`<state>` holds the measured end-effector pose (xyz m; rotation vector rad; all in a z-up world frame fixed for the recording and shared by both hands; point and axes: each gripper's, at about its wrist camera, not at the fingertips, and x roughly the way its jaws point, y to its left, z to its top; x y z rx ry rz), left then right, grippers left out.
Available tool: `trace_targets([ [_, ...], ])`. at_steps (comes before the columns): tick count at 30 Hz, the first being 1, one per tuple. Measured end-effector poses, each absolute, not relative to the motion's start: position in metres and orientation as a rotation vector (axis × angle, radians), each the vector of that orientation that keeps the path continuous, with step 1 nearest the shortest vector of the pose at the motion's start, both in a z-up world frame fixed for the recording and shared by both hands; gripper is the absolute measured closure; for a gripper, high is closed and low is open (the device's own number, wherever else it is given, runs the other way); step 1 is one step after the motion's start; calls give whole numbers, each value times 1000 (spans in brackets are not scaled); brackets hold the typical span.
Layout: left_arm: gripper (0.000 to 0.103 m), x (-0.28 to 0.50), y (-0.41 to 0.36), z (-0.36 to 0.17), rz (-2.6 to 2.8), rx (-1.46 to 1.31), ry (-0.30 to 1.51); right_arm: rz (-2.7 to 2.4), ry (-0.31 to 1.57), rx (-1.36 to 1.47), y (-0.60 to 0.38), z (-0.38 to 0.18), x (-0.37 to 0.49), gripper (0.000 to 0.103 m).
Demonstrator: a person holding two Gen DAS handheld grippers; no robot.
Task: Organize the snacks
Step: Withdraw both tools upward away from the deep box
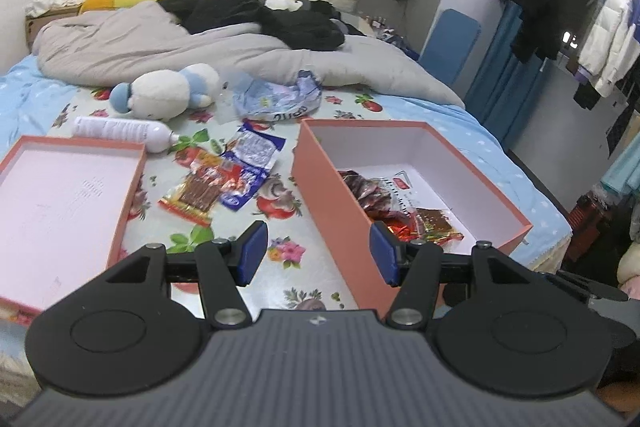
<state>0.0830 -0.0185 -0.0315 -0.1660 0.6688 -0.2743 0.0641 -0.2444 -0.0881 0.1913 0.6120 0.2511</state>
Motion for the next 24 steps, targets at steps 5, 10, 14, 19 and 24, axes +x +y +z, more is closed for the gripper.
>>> trace_targets([
  [5, 40, 74, -6, -39, -249, -187, 684, 274, 614, 177, -232, -90, 56, 24],
  [10, 35, 62, 6, -40, -221, -201, 675, 297, 605, 172, -225, -88, 50, 24],
  [14, 31, 58, 13, -43, -202, -223, 680, 301, 598, 174, -225, -87, 50, 24],
  [19, 29, 63, 15, -52, -194, -217, 692, 304, 599, 180, -220, -93, 55, 24],
  [24, 27, 77, 19, -67, -188, -218, 708, 302, 595, 184, -209, -101, 72, 24],
])
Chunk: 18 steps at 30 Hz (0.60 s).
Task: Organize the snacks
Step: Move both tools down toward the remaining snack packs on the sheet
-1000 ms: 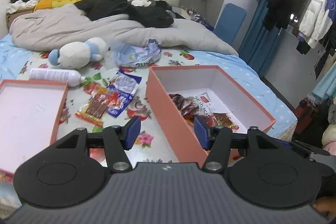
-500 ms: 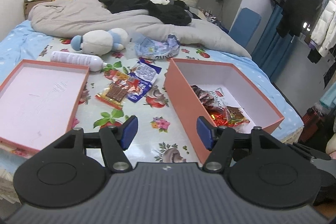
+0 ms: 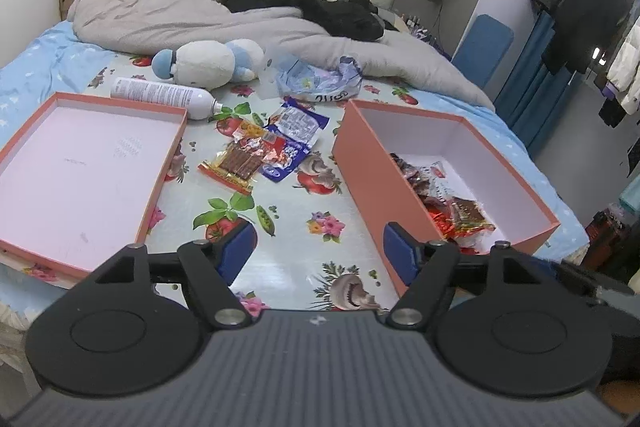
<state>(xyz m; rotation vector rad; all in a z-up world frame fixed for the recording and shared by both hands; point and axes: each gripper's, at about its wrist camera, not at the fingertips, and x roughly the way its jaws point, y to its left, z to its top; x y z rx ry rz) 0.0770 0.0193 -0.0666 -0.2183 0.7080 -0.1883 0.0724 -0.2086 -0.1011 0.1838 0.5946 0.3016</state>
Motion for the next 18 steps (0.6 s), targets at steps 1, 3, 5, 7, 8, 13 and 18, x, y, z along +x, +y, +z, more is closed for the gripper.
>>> trace_targets([
  [1, 27, 81, 21, -71, -187, -216, 713, 296, 596, 187, -206, -103, 78, 24],
  [3, 27, 92, 24, -83, -177, -213, 724, 297, 597, 198, -202, -106, 88, 24],
  [5, 26, 107, 30, -96, -160, -217, 737, 298, 601, 197, -196, -111, 100, 24],
  [7, 26, 123, 37, -110, -146, -226, 742, 295, 601, 192, -190, -116, 114, 25],
  [8, 26, 132, 41, -118, -142, -234, 749, 292, 607, 193, -187, -119, 122, 25],
  [13, 26, 189, 57, -152, -166, -230, 786, 286, 634, 225, -168, -137, 167, 25],
  [18, 19, 257, 71, -179, -174, -176, 796, 265, 663, 263, -142, -155, 226, 25],
])
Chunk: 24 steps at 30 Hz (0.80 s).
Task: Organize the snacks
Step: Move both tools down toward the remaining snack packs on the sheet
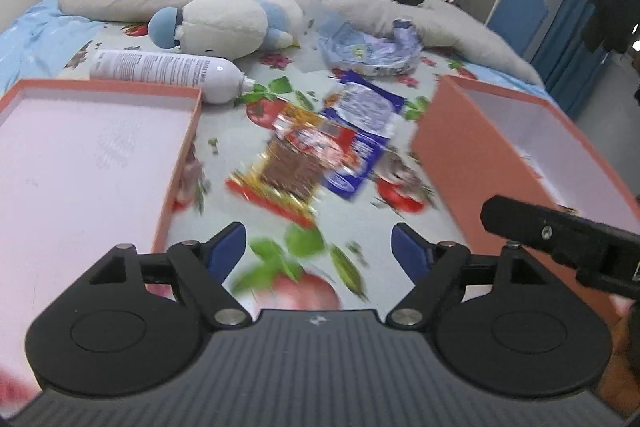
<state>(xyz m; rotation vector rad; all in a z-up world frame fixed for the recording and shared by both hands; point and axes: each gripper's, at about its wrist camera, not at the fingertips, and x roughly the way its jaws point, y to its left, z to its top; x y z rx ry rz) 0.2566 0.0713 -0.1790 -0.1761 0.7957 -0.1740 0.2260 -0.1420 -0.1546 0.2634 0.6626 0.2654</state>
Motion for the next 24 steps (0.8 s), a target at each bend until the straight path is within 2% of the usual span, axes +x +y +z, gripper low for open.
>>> trace_targets([
  [12, 16, 387, 84, -228, -289, -110, 844, 96, 825, 339, -106, -203, 369, 25],
  [20, 18, 408, 79, -249, -316, -71, 948, -10, 957, 335, -92, -230, 413, 23],
  [24, 21, 405, 73, -252, -311, -4, 955, -38, 955, 263, -81, -229, 423, 21],
])
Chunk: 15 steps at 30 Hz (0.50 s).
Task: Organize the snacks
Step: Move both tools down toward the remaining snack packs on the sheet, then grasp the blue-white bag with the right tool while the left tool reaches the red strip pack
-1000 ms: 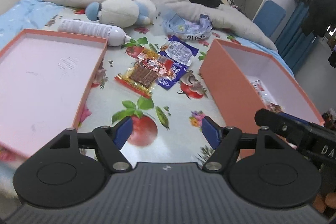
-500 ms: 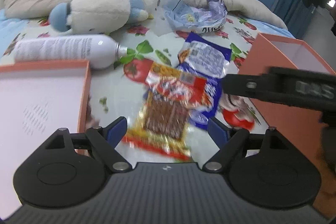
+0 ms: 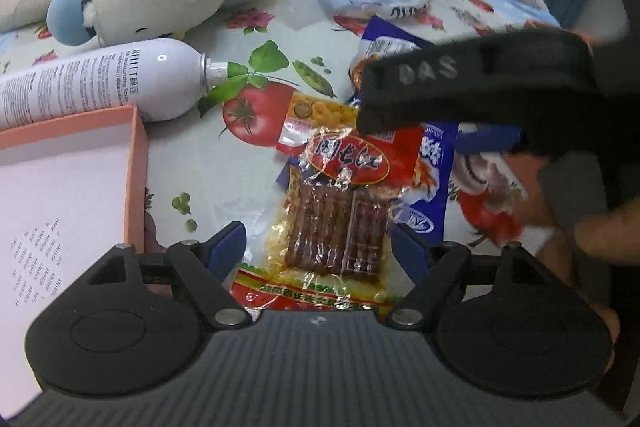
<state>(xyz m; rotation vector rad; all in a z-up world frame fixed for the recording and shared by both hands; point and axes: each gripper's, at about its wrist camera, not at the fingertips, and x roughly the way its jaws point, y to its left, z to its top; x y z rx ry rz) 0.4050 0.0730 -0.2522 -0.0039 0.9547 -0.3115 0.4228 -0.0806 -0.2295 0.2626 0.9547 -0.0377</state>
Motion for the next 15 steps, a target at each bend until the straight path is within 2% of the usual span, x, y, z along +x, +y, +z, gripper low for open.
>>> trace_targets([
  [8, 22, 409, 59, -256, -294, 87, 951, -46, 969, 215, -88, -230, 450, 21],
  [15, 29, 404, 56, -256, -275, 78, 939, 59, 1027, 219, -94, -243, 467, 19],
])
